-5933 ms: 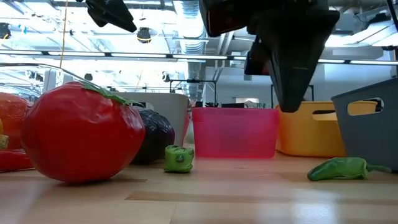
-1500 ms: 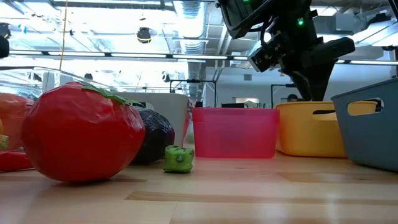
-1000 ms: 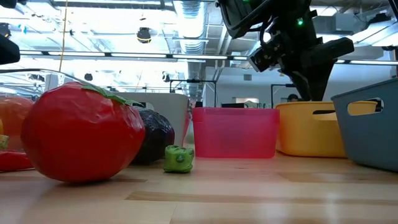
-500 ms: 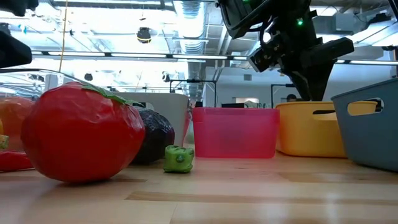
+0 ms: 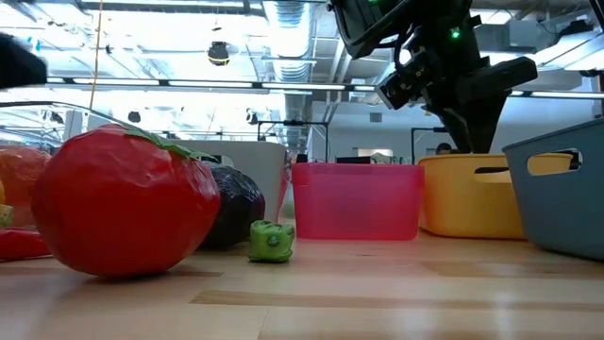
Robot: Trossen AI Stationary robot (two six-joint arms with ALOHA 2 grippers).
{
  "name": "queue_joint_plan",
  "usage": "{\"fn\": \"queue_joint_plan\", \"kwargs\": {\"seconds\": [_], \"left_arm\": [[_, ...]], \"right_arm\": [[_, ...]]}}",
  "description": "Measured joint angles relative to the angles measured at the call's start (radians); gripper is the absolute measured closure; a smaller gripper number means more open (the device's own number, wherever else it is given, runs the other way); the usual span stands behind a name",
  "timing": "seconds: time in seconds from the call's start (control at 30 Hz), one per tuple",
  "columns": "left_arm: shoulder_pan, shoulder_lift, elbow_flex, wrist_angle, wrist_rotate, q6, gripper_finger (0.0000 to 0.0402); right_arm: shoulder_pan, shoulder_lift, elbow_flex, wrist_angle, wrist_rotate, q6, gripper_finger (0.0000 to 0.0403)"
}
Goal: Sort produce into baskets
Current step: Put the red chili pepper into the yellow bin
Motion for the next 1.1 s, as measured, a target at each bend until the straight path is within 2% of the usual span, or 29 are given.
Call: {"fn": "queue_joint_plan", "kwargs": {"seconds": [0.2, 0.37, 0.6, 0.7, 0.87, 1.1], "left_arm": [[-0.003, -0.001, 0.093, -0.032, -0.005, 0.023, 0.0267], [-0.021, 0.008, 0.097, -0.009, -0.019, 0.015, 0.0267], [-0.028, 0.012, 0.079, 0.026, -0.177, 0.228, 0.0267], [-0.026, 0.049, 0.081, 0.030, -0.168, 0.323, 0.0267], [-0.026, 0.162, 0.082, 0.035, -0.062, 0.473, 0.0267], [-0.025, 0.204, 0.086, -0.015, -0.102, 0.493, 0.0267]], "right_arm": [[0.000, 0.000, 0.000, 0.000, 0.000, 0.000, 0.0211], [0.000, 0.000, 0.000, 0.000, 0.000, 0.000, 0.0211], [0.000, 0.000, 0.000, 0.003, 0.000, 0.000, 0.0211], [0.000, 0.000, 0.000, 0.004, 0.000, 0.000, 0.0211], [0.000, 0.000, 0.000, 0.006, 0.000, 0.000, 0.0211], [0.000, 0.000, 0.000, 0.006, 0.000, 0.000, 0.0211]]}}
